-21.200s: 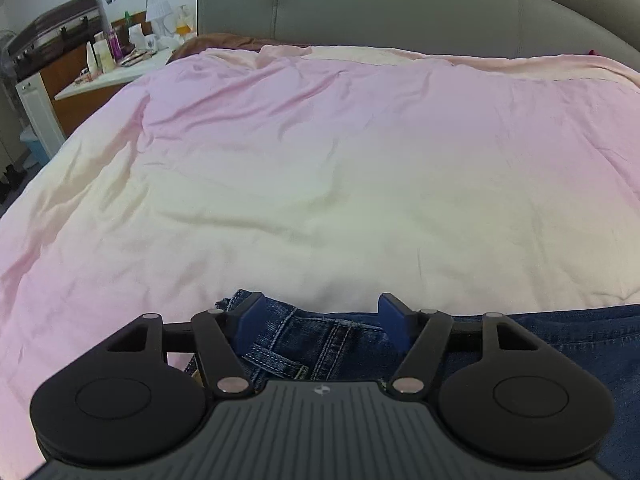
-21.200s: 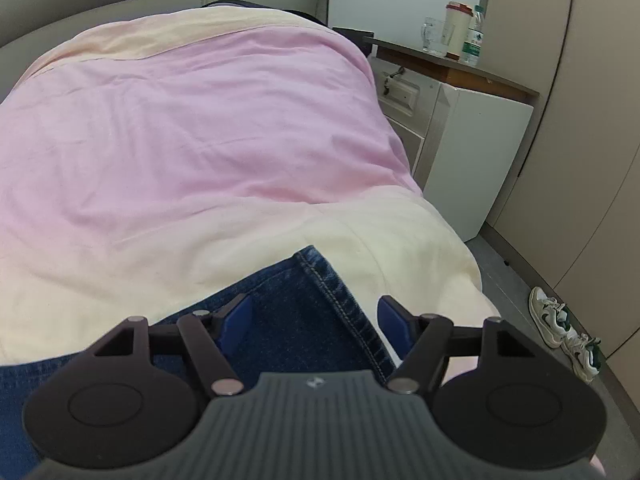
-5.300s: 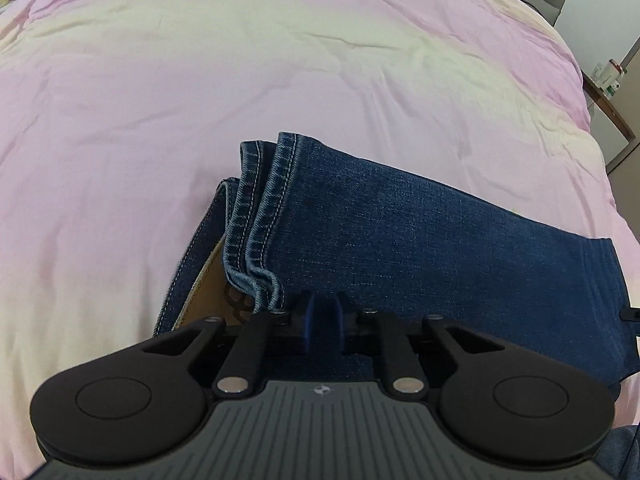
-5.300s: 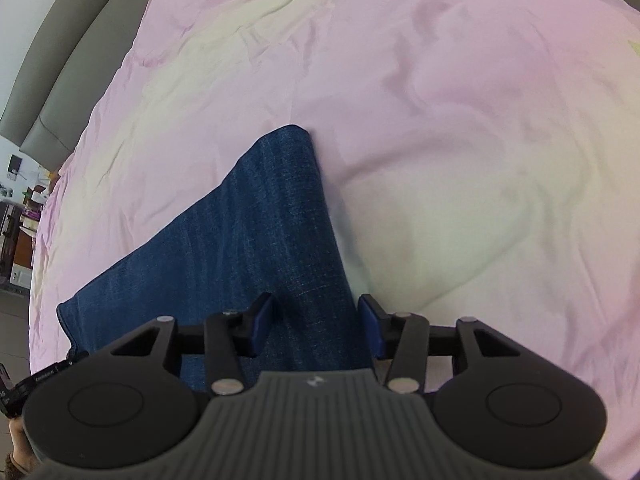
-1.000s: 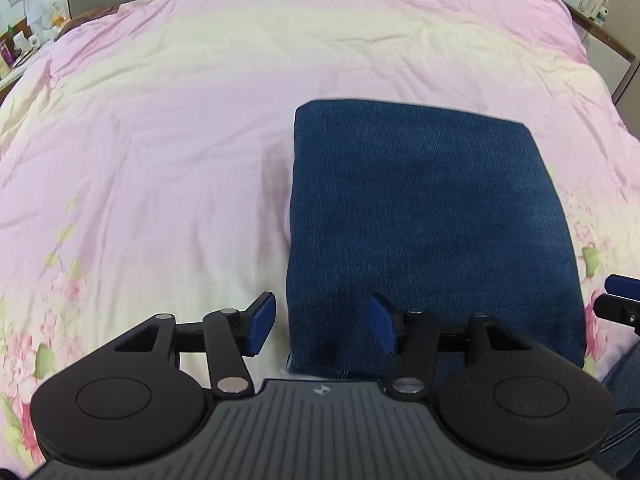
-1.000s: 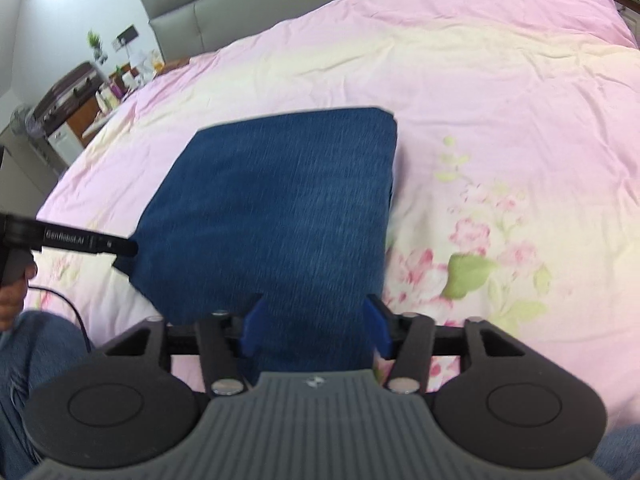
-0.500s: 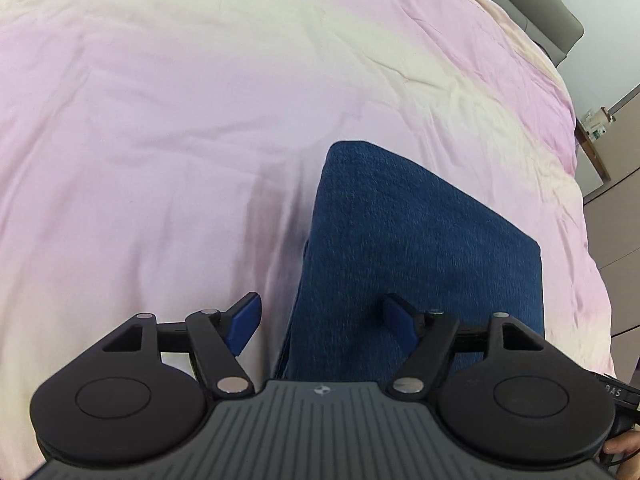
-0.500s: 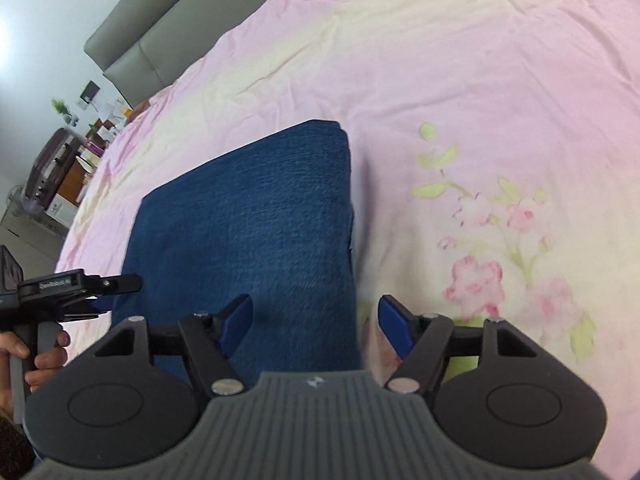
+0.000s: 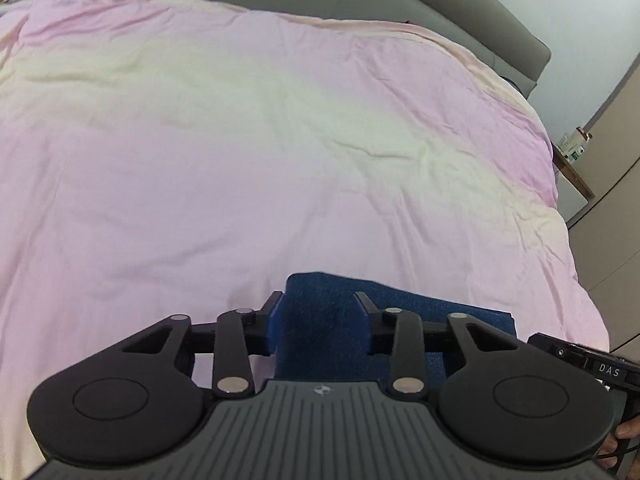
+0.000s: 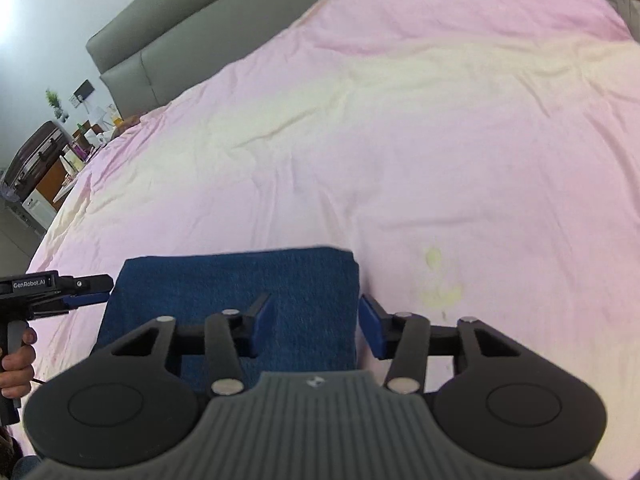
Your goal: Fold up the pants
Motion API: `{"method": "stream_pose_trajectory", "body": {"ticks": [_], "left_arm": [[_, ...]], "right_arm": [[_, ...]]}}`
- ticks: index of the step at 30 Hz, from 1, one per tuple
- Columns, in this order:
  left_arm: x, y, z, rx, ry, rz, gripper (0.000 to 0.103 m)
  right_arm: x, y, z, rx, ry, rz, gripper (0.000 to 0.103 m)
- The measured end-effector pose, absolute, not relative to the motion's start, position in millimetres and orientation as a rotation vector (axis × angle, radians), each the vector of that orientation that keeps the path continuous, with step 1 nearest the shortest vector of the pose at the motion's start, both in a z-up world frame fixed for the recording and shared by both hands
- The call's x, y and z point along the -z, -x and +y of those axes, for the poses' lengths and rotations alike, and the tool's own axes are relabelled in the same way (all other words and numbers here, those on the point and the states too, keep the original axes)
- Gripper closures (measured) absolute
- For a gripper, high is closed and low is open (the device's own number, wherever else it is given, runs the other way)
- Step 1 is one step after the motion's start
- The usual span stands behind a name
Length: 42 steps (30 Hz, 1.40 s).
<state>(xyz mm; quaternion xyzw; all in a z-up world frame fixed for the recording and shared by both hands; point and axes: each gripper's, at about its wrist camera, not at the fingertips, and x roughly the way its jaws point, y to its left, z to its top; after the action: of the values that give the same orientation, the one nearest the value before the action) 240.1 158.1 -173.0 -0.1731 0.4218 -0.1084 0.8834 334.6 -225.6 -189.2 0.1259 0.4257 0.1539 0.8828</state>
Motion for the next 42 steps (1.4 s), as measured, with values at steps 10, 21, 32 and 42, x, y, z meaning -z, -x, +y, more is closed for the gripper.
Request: {"method": "stream_pose_trajectory", "body": {"ticks": [10,21,32,42], "left_arm": [[206,-256,147,0.161,0.31,0.998,0.08],[183,-209,193,0.289,0.45,1.232,0.021],[271,-194,222,0.381,0.878,1.341,0.016],[304,-222,222,0.518,1.008,1.379,0.019]], "right_arm": [[232,-373,-210,-0.313,-0.196,0.982,0.088],[224,-317,-257,-0.353,-0.426,1.066,0.046],[249,-285,-264,-0.373,-0.598,1.156,0.046],[261,-301,-256,-0.417,-0.617,1.204,0.044]]}}
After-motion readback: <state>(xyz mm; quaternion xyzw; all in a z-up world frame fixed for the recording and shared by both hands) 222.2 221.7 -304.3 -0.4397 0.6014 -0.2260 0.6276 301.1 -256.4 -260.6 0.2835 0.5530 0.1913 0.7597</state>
